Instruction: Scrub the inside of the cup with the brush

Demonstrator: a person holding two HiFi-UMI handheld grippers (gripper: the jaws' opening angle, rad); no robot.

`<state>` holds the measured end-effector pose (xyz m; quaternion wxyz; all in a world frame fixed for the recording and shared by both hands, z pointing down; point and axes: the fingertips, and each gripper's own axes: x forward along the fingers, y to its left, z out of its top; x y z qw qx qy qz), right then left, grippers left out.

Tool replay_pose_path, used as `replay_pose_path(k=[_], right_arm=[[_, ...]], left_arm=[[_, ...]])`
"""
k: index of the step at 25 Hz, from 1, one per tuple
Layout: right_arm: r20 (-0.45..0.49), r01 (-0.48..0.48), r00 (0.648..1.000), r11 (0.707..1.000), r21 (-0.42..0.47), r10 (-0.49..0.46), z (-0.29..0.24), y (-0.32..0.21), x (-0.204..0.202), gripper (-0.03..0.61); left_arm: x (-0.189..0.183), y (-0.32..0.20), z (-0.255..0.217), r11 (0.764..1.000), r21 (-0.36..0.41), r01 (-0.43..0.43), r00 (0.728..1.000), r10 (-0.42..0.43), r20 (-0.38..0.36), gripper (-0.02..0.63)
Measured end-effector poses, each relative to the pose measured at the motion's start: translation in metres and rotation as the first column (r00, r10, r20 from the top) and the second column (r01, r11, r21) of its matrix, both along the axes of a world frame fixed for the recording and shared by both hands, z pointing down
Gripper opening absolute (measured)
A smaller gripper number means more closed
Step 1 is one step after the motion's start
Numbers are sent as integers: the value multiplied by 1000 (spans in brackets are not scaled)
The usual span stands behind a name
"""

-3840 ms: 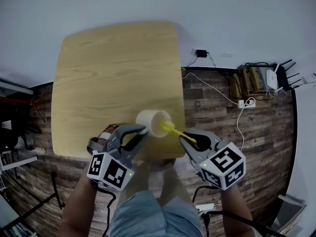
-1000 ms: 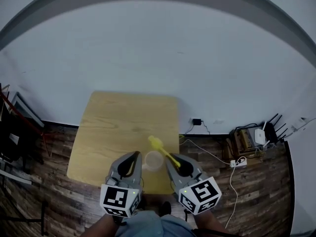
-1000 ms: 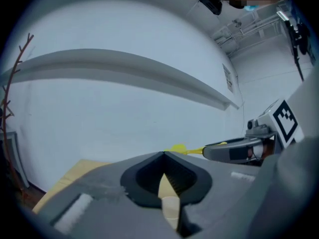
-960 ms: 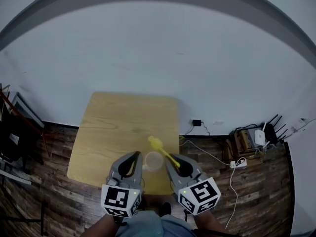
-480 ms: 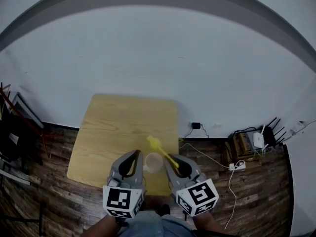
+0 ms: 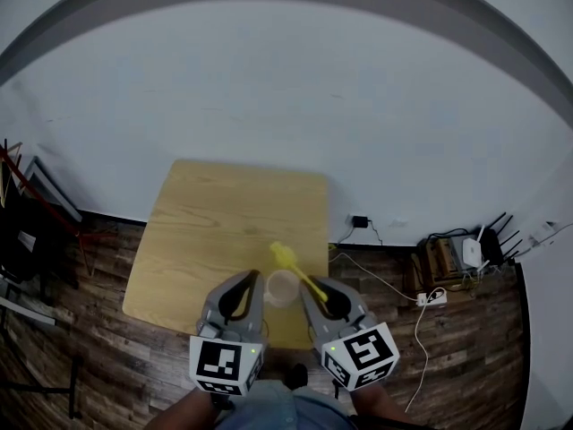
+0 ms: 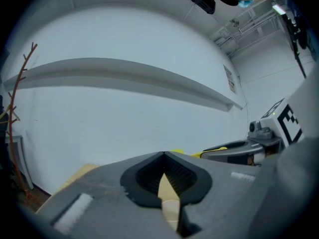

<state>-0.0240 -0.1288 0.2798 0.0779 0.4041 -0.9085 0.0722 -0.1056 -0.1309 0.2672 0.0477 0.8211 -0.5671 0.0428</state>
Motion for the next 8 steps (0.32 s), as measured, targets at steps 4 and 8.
replay_pose_path(k=[4, 8], right_arm=[[-3, 11, 1000, 1000, -5, -11, 0, 1, -6, 40], [-9, 16, 1000, 1000, -8, -17, 4, 0, -9, 40]], left_arm=[[-4, 1, 1, 1000, -4, 3, 1000, -3, 5, 20], [-8, -1, 3, 1000, -5, 3, 1000, -3, 13, 20]])
